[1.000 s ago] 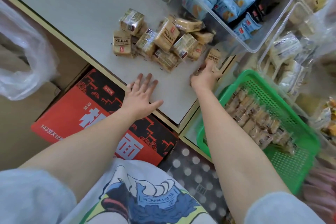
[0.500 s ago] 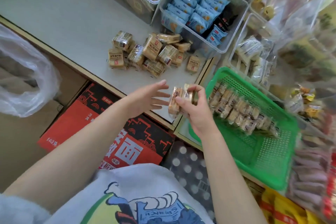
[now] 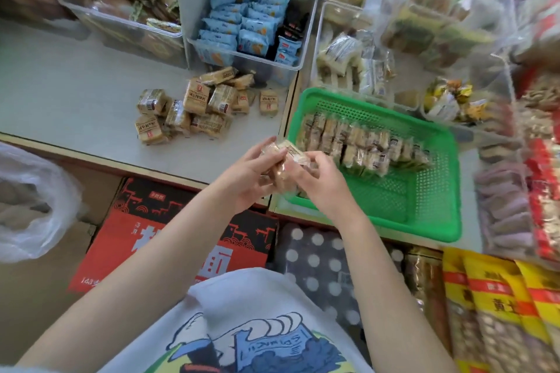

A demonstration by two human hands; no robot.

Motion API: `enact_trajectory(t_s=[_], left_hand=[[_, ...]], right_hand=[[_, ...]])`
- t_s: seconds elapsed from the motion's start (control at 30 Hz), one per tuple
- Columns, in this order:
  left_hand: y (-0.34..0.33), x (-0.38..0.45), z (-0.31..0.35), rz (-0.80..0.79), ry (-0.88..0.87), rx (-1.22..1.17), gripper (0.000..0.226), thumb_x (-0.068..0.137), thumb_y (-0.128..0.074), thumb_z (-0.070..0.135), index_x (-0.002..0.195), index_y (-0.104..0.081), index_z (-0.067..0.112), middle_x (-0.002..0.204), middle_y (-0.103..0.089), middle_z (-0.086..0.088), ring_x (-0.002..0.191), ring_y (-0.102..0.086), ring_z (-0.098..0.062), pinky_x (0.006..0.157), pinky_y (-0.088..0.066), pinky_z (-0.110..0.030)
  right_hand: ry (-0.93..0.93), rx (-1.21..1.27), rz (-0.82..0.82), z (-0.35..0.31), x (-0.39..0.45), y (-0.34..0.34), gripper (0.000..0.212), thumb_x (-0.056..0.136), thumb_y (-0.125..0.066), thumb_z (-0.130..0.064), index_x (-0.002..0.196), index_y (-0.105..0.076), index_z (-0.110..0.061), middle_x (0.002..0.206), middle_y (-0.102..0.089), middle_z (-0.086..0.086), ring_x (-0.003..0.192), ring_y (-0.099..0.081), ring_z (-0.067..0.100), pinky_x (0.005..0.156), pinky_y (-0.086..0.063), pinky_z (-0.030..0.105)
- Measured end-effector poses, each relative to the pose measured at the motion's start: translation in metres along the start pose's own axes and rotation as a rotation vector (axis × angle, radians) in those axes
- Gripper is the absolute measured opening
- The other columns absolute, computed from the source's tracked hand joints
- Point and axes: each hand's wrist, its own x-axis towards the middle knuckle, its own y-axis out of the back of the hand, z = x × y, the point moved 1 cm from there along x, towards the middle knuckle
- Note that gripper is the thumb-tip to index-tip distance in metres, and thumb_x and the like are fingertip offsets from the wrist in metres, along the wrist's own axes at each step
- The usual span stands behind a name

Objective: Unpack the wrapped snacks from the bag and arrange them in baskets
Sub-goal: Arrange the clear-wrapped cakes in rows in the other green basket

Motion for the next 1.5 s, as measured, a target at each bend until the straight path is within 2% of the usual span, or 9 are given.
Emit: enact_trajectory(t_s=[0.17, 0.33, 0.5, 0.67, 0.73, 0.83, 1.03, 1.37, 1.5], left_hand=[[-0.038, 0.009, -0.011, 0.072, -0.004, 0.115, 0.02, 0.092, -0.07, 0.023, 0.111, -0.066, 0.017, 0.099, -0.073, -0.009, 0.086, -0.07, -0.022, 0.074, -0.058, -0.031], [-0.055, 0.018, -0.024, -0.015, 0.104, 0.385, 0.038, 0.094, -0.063, 0.046, 0.123, -0.062, 0.02, 0.107, -0.068, -0.008, 0.092, -0.07, -0.02, 0.081, -0.061, -0.039], [-0.034, 0.04, -0.025, 0.32, -0.016, 0.709, 0.038, 0.099, -0.058, 0.036, 0.131, -0.055, 0.015, 0.129, -0.058, -0.006, 0.112, -0.057, -0.019, 0.098, -0.051, -0.039], [-0.025, 0.069, -0.034, 0.368, -0.006, 0.961, 0.055, 0.099, -0.056, 0.02, 0.151, -0.037, 0.018, 0.13, -0.059, -0.005, 0.089, -0.059, -0.015, 0.068, -0.049, -0.026], [-0.026, 0.08, -0.038, 0.354, -0.007, 0.991, 0.057, 0.099, -0.055, 0.013, 0.152, -0.036, 0.017, 0.127, -0.062, -0.007, 0.093, -0.063, -0.019, 0.074, -0.055, -0.032], [-0.02, 0.092, -0.042, 0.362, -0.006, 0.985, 0.056, 0.098, -0.056, 0.011, 0.15, -0.038, 0.02, 0.117, -0.066, -0.009, 0.1, -0.067, -0.026, 0.09, -0.057, -0.046], [-0.006, 0.095, -0.044, 0.299, -0.013, 0.991, 0.057, 0.101, -0.058, 0.022, 0.152, -0.033, 0.027, 0.11, -0.067, -0.005, 0.095, -0.066, -0.019, 0.083, -0.057, -0.04], [0.004, 0.1, -0.044, 0.23, -0.002, 0.997, 0.053, 0.102, -0.056, 0.026, 0.15, -0.036, 0.032, 0.104, -0.07, -0.005, 0.091, -0.068, -0.018, 0.067, -0.052, -0.029], [0.005, 0.102, -0.046, 0.247, -0.01, 0.981, 0.055, 0.101, -0.057, 0.026, 0.151, -0.034, 0.032, 0.104, -0.069, -0.003, 0.088, -0.069, -0.018, 0.064, -0.053, -0.028]], right_hand=[[0.074, -0.055, 0.17, 0.026, -0.021, 0.003, 0.067, 0.073, -0.086, -0.045, 0.127, -0.055, -0.02, 0.118, -0.055, -0.002, 0.104, -0.056, 0.01, 0.082, -0.045, 0.017], [-0.026, 0.052, 0.374, 0.058, -0.025, 0.018, 0.043, 0.08, -0.081, -0.036, 0.114, -0.06, -0.019, 0.108, -0.063, -0.002, 0.096, -0.061, 0.014, 0.078, -0.052, 0.028], [-0.355, 0.086, 0.488, 0.101, -0.004, 0.063, 0.044, 0.076, -0.08, -0.038, 0.108, -0.057, -0.019, 0.106, -0.066, 0.001, 0.09, -0.067, 0.02, 0.079, -0.059, 0.042], [-0.506, -0.178, 0.34, 0.103, 0.043, 0.07, 0.034, 0.082, -0.075, -0.037, 0.083, -0.049, -0.016, 0.09, -0.062, 0.002, 0.076, -0.068, 0.021, 0.061, -0.058, 0.037], [-0.514, -0.228, 0.332, 0.104, 0.061, 0.059, 0.043, 0.084, -0.075, -0.044, 0.103, -0.057, -0.009, 0.12, -0.061, 0.012, 0.083, -0.064, 0.023, 0.053, -0.046, 0.029], [-0.521, -0.113, 0.299, 0.111, 0.075, 0.038, 0.08, 0.088, -0.068, -0.056, 0.141, -0.043, -0.002, 0.149, -0.042, 0.017, 0.115, -0.057, 0.03, 0.075, -0.046, 0.033], [-0.644, 0.098, 0.247, 0.124, 0.083, 0.036, 0.082, 0.094, -0.062, -0.05, 0.155, -0.028, -0.007, 0.159, -0.033, 0.012, 0.137, -0.044, 0.034, 0.107, -0.044, 0.044], [-0.571, 0.334, 0.4, 0.118, 0.1, 0.023, 0.08, 0.094, -0.067, -0.041, 0.157, -0.026, -0.012, 0.161, -0.031, 0.007, 0.147, -0.032, 0.031, 0.118, -0.029, 0.047], [-0.597, 0.259, 0.304, 0.117, 0.1, 0.03, 0.085, 0.094, -0.064, -0.048, 0.159, -0.02, -0.013, 0.155, -0.041, 0.012, 0.13, -0.054, 0.033, 0.104, -0.049, 0.047]])
